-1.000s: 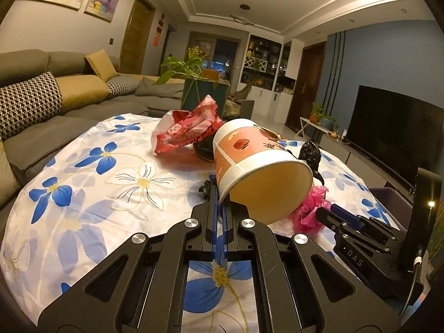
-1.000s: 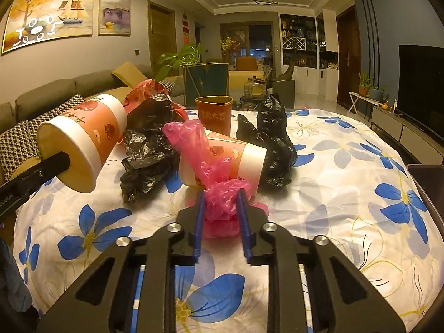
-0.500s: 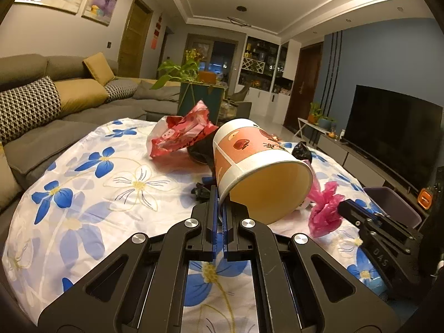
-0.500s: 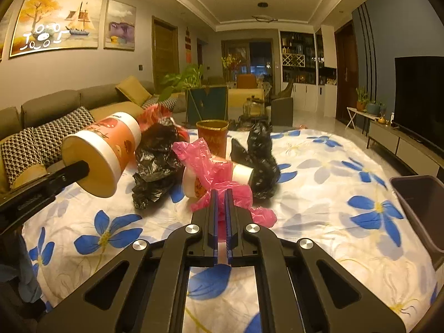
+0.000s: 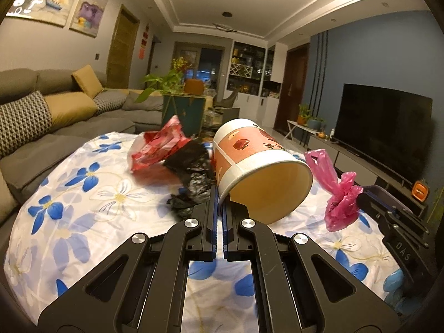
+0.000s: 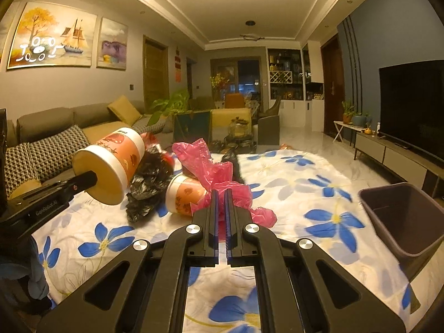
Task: Collect trash
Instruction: 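Lift the paper cup and pink bag and carry both over the grey bin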
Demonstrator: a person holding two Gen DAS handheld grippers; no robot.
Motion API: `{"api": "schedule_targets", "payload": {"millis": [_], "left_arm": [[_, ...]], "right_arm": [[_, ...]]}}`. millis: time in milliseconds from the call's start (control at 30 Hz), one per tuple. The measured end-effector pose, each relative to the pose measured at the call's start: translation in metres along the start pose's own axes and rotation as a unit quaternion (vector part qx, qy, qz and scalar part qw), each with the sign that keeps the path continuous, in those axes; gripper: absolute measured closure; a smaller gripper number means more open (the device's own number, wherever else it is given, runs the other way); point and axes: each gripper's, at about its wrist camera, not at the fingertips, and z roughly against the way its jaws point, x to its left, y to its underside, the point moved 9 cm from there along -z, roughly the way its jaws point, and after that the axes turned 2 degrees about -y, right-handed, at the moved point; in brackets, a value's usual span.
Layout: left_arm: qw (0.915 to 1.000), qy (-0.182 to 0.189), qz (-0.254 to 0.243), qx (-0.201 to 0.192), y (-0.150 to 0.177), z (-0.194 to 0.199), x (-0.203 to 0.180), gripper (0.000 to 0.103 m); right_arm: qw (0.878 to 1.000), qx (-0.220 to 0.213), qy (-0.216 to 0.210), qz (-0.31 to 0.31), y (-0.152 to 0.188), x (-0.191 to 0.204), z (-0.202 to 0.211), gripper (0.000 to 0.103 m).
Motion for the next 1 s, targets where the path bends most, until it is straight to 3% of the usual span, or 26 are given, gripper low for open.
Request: {"api": "schedule_targets", "payload": {"millis": [533, 1000], "left_arm": [[0.9949, 0.086, -0.051, -0.004, -0.012, -0.027, -0.103, 0.101], [0.9821, 0.162, -0.094, -0.017, -0.020, -0.052, -0.216, 0.101]], "right_arm": [[0.994, -0.050, 0.093, -0.023, -0.021, -0.093, 0.048, 0.099], [0.976, -0.082, 0.197, -0.039, -0.027, -0.190, 0.086, 0.099]]}}
